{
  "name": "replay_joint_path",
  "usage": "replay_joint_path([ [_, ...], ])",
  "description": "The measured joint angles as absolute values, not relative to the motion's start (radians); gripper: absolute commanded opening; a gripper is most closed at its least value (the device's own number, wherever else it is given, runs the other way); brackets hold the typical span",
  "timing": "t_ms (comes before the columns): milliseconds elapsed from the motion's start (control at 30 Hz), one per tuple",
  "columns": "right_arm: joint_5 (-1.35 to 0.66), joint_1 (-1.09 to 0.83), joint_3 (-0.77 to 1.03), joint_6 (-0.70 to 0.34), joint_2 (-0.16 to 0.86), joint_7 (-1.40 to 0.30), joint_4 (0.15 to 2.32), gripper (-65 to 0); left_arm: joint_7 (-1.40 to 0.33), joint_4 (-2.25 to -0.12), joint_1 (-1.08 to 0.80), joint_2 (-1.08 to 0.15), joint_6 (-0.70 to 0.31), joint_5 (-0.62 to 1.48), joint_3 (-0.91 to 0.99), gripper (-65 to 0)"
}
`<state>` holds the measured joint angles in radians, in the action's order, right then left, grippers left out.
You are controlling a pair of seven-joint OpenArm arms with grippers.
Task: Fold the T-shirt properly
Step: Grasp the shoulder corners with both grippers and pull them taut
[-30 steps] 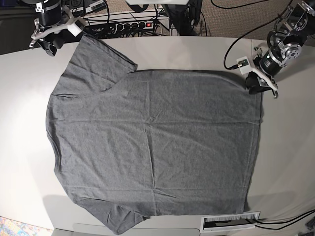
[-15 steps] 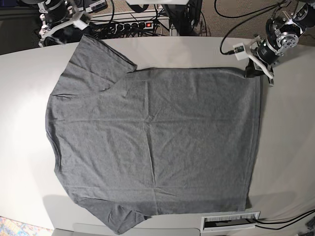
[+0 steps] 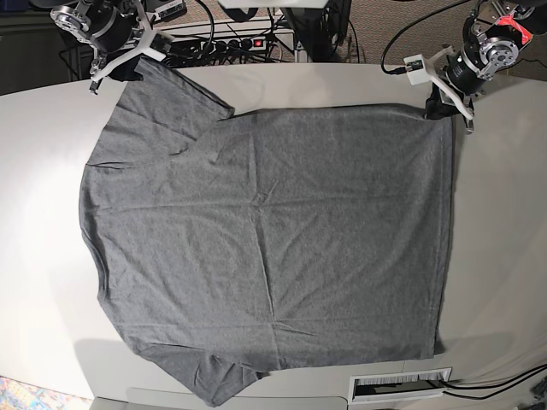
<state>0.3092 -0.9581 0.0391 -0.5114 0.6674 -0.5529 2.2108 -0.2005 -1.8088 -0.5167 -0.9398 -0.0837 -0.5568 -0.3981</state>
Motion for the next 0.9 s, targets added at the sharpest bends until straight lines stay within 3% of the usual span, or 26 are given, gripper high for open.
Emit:
replay_joint_path([
  [900, 0.257, -0.842, 0.038, -0.511, 0.664, -0.462, 2.021, -32.7, -0.195, -1.809, -0.514, -0.940, -0.084, -0.557, -0.398, -65.0],
])
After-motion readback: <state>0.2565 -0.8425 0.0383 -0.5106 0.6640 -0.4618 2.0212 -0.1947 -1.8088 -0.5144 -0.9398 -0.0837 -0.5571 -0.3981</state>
